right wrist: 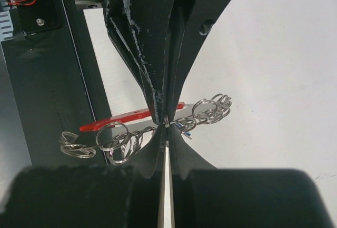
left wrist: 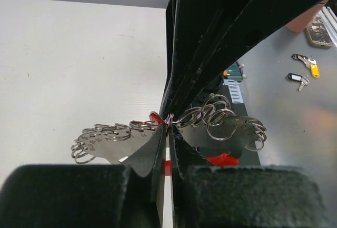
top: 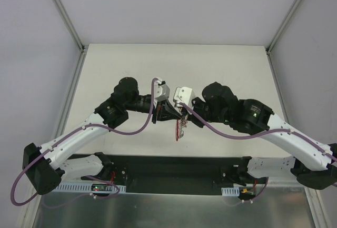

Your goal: Remove the keys from the keyring

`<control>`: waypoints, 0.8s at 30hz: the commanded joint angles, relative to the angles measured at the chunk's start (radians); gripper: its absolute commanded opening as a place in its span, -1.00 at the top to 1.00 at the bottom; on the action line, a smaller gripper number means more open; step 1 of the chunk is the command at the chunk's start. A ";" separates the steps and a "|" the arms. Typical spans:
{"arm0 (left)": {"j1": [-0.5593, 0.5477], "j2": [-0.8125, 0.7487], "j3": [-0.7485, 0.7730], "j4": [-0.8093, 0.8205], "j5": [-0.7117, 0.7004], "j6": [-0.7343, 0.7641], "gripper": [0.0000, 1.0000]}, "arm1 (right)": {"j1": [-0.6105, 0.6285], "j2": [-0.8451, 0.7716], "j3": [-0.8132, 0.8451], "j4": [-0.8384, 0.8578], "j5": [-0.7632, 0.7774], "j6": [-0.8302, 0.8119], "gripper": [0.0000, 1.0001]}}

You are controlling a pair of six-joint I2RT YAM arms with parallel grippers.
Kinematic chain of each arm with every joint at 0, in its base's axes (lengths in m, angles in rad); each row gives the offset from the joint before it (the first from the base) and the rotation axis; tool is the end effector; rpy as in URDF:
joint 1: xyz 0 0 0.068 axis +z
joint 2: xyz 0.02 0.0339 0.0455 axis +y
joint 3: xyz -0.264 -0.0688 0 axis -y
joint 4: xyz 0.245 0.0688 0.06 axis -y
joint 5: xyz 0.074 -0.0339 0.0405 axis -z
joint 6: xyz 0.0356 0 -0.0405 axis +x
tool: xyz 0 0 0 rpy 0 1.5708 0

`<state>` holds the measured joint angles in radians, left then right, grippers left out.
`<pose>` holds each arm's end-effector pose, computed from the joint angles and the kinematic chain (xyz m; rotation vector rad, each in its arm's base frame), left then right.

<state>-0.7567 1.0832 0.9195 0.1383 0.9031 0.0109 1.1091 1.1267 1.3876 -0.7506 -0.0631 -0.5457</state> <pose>0.1581 -0.1877 0.3636 1.2827 1.1838 -1.2732 0.0980 0.2020 0.4215 -1.5615 1.3819 0.4110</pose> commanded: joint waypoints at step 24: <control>0.042 -0.049 -0.100 0.646 0.174 -0.310 1.00 | -0.035 -0.426 -0.505 0.746 -0.041 0.112 0.53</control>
<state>-0.7181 1.0412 0.8177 0.6174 1.0210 -0.2405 1.0771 0.7406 0.9188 -0.1673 -0.0692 -0.4515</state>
